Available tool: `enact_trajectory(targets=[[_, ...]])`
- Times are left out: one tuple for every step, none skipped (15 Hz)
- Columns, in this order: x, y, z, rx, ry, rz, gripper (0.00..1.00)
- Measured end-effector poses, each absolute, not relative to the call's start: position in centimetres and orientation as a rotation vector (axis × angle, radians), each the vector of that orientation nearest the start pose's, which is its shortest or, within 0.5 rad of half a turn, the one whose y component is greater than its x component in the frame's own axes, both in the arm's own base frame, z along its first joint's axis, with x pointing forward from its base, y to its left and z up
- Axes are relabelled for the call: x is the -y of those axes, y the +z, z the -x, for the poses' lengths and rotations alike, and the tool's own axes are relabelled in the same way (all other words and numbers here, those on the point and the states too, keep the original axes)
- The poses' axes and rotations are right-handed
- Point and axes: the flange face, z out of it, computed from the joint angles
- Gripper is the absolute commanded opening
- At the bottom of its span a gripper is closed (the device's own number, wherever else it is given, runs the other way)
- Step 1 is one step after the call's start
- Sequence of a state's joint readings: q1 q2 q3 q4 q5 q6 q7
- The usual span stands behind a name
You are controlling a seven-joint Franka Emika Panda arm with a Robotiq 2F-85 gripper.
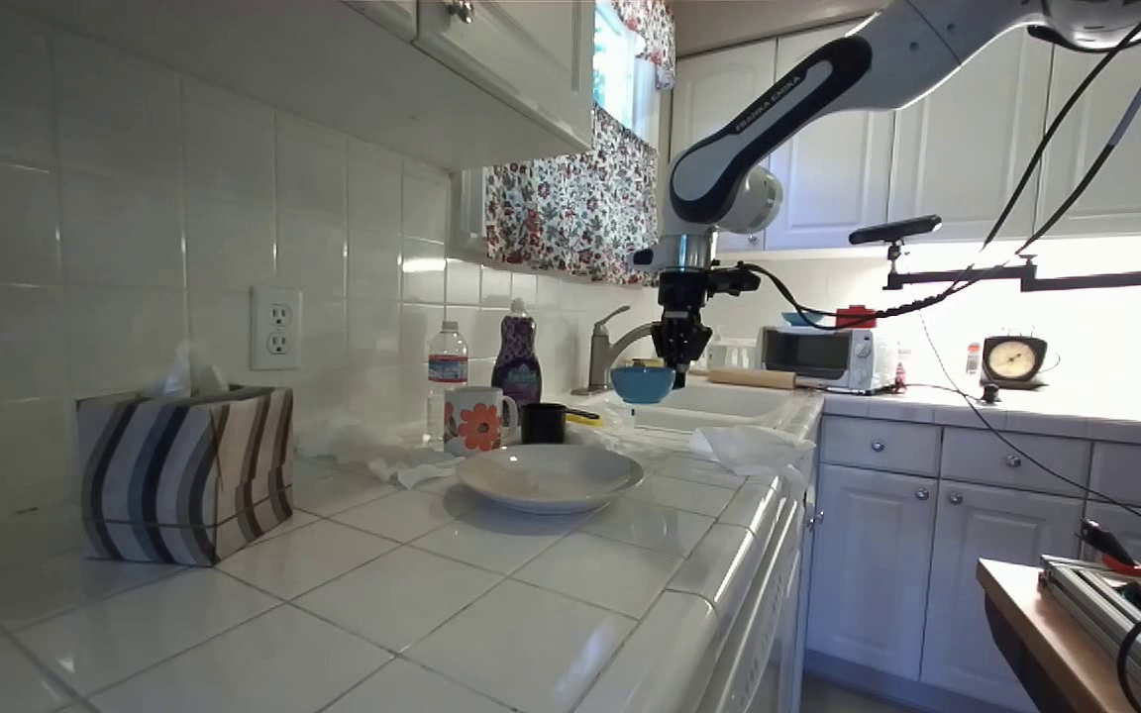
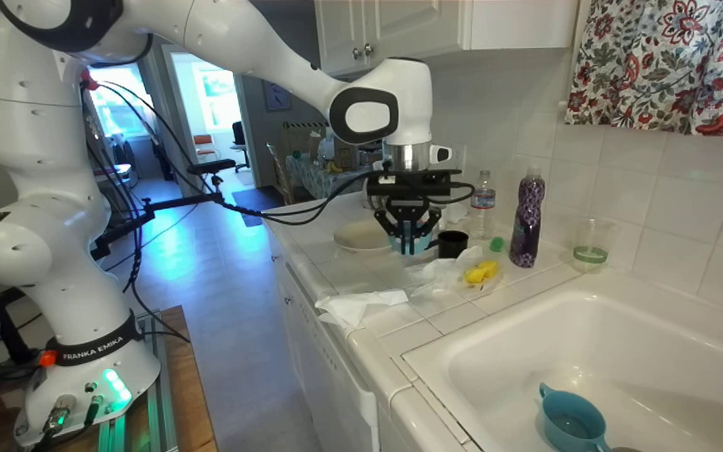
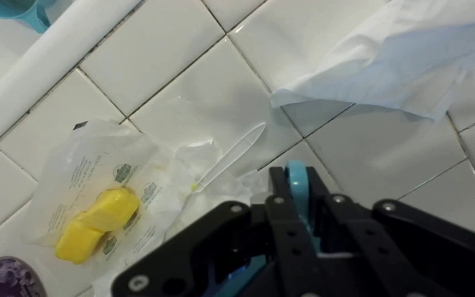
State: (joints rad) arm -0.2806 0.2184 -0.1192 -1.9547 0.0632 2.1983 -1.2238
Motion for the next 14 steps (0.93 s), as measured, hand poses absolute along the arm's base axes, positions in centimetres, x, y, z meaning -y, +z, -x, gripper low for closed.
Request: enact_trajectory(targets=[[23.0,37.1,-55.7,1.211,-0.058,2.899,0.14],[23.0,37.1,-55.8,1.211,-0.057,2.899,0.14],[23.0,37.1,-55.8,1.21,-0.057,2.899,0.14],[23.0,37.1,-55.7,1.21,-0.056,2.898,0.14],[23.0,37.1,-55.7,1.21,-0.056,2.898,0.14],[23.0,37.1,-55.7,1.21,-0.056,2.898,0.14],[23.0,37.1,-55.7,1.21,-0.056,2.898,0.03],[23.0,37.1,-55.7,1.21,-0.055,2.898,0.03],[23.0,37.1,-55.8,1.208,-0.056,2.899,0.03],[23.0,36.9,-55.8,1.207,-0.058,2.899,0.03],[22.9,36.7,-55.9,1.208,-0.061,2.898,0.03],[22.8,36.4,-56.1,1.211,-0.062,2.897,0.03],[22.6,36.1,-56.3,1.216,-0.063,2.897,0.03],[22.4,35.9,-56.5,1.222,-0.067,2.897,0.03]])
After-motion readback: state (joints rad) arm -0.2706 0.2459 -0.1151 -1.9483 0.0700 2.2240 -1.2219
